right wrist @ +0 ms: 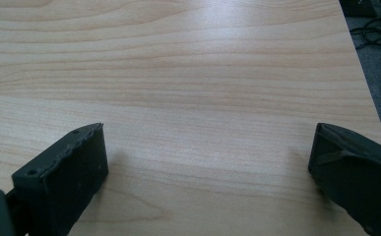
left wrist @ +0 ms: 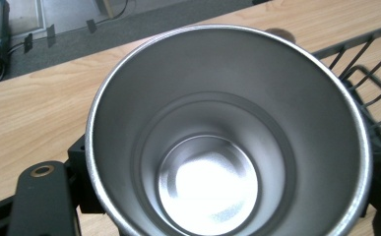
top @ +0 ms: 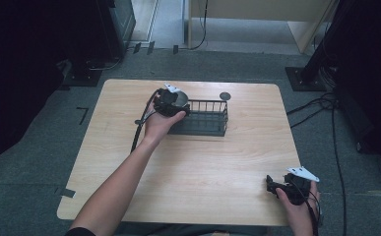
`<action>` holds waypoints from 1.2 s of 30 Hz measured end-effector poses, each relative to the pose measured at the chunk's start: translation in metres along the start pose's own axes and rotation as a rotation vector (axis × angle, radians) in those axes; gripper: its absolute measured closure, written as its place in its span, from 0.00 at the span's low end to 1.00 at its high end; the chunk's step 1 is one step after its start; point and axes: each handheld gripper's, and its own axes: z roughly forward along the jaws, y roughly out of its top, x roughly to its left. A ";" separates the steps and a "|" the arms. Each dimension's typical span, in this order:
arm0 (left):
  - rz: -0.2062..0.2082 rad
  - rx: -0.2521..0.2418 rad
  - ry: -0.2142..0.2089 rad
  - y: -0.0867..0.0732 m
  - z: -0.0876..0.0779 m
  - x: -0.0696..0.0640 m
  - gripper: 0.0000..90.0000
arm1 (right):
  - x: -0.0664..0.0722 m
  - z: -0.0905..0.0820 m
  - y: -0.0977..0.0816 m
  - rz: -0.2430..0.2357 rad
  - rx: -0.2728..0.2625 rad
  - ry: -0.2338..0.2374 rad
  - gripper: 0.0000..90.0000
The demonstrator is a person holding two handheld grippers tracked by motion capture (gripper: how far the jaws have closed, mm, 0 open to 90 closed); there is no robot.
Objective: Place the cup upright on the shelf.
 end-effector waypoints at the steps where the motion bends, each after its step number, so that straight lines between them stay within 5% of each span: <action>1: 0.001 0.003 0.000 -0.001 0.001 0.000 0.21 | 0.000 0.000 0.000 0.000 0.000 0.000 0.01; 17: 0.045 0.029 0.013 -0.009 0.010 -0.005 0.21 | 0.000 0.000 0.000 0.000 0.000 0.000 0.01; 27: 0.040 0.051 0.005 -0.008 0.008 -0.002 0.08 | 0.000 0.000 0.000 0.000 0.000 0.000 0.01; 36: 0.010 0.019 -0.017 -0.004 -0.006 0.003 0.01 | 0.000 0.000 0.000 0.000 0.000 0.000 0.01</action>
